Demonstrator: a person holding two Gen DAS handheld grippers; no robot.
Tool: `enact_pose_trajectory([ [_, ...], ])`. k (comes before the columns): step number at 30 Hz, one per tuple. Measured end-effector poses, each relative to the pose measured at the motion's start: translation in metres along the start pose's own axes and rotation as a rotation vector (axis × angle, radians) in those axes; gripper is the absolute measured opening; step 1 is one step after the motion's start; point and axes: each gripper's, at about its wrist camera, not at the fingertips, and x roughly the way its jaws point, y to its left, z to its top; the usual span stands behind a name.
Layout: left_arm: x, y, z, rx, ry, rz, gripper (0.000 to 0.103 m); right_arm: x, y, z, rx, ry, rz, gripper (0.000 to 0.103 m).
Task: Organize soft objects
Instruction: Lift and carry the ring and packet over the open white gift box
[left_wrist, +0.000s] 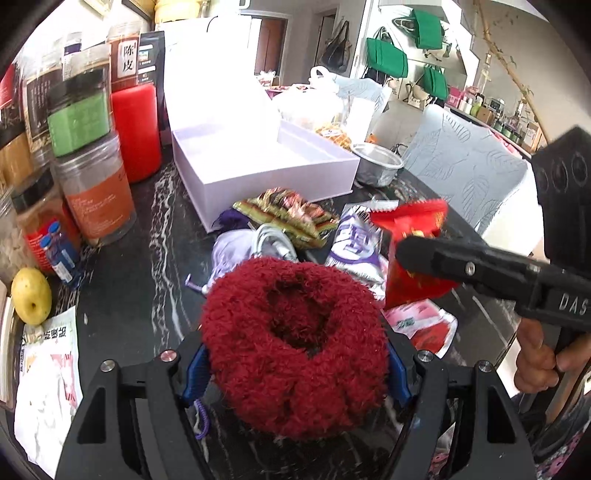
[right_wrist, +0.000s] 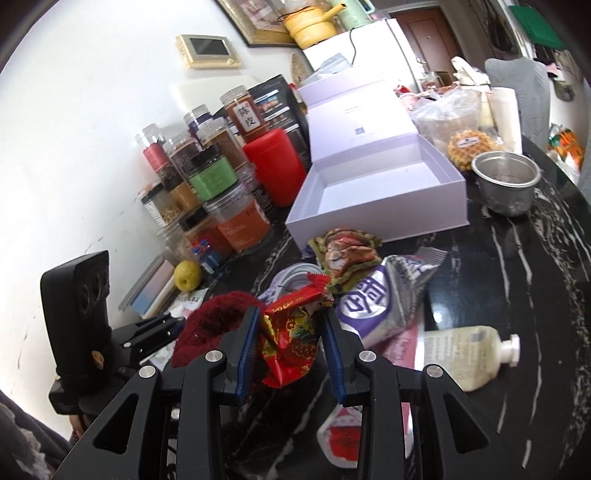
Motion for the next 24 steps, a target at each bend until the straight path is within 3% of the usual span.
enact_pose_trajectory([
  [11, -0.007, -0.017, 0.03, 0.028, -0.047, 0.001, 0.075, -0.025, -0.007, 0.004, 0.001, -0.032, -0.055, 0.033],
  [24, -0.021, -0.024, 0.076, 0.05, -0.131, 0.03, 0.075, -0.041, -0.001, 0.036, -0.052, -0.085, -0.105, 0.033],
])
